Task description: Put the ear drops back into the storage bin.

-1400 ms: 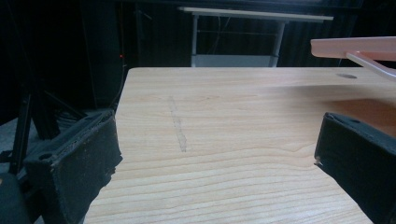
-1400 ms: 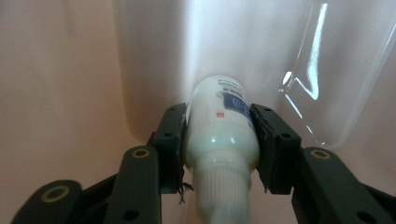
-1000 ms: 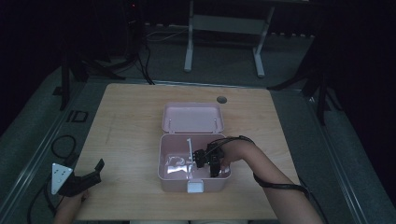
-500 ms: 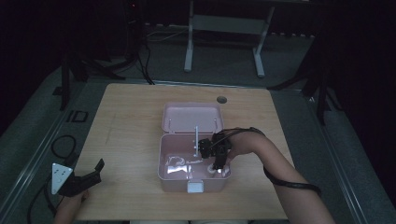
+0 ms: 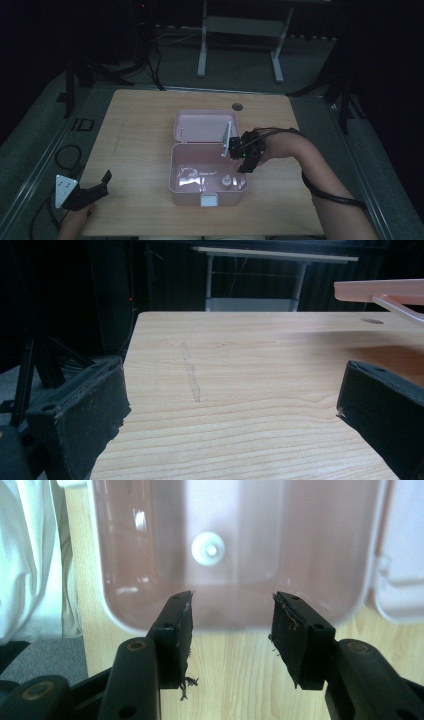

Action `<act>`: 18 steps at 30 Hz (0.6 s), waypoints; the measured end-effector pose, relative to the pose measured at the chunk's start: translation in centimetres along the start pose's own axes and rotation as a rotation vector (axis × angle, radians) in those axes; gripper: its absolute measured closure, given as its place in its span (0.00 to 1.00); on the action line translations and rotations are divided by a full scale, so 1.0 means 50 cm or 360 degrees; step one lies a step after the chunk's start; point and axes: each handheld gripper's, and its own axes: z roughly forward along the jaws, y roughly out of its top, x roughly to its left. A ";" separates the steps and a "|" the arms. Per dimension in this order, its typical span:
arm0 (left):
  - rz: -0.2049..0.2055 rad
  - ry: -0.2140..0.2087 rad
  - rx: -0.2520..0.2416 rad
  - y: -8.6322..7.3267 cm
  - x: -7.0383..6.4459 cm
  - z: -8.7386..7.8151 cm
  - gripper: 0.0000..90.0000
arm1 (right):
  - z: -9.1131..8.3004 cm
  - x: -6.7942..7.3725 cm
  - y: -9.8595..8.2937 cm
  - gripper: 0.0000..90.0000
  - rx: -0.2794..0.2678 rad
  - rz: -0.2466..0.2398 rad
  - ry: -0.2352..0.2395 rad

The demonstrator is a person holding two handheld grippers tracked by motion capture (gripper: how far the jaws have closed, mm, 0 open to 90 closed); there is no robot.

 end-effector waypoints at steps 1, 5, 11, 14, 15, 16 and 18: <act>0.0000 0.0000 0.0000 0.000 0.000 0.000 0.00 | -0.004 0.000 -0.007 0.56 -0.0004 0.0014 -0.0004; 0.0002 0.0001 -0.0001 0.000 0.000 0.000 0.00 | -0.014 -0.002 -0.036 0.56 -0.0014 0.0051 -0.0017; 0.0002 0.0002 -0.0003 0.000 0.000 0.000 0.00 | 0.006 -0.004 -0.073 0.55 -0.0023 0.0111 -0.0011; 0.0003 0.0001 -0.0002 0.000 0.000 0.000 0.00 | 0.021 -0.007 -0.090 0.55 -0.0046 0.0147 0.0002; 0.0003 0.0001 -0.0002 0.000 0.000 0.000 0.00 | 0.026 -0.007 -0.095 0.55 -0.0052 0.0158 0.0006; 0.0003 0.0001 -0.0002 0.000 0.000 0.000 0.00 | 0.031 -0.007 -0.101 0.56 -0.0059 0.0180 0.0017; 0.0004 0.0002 -0.0003 0.000 0.000 0.000 0.00 | 0.044 -0.006 -0.113 0.58 -0.0056 0.0195 0.0047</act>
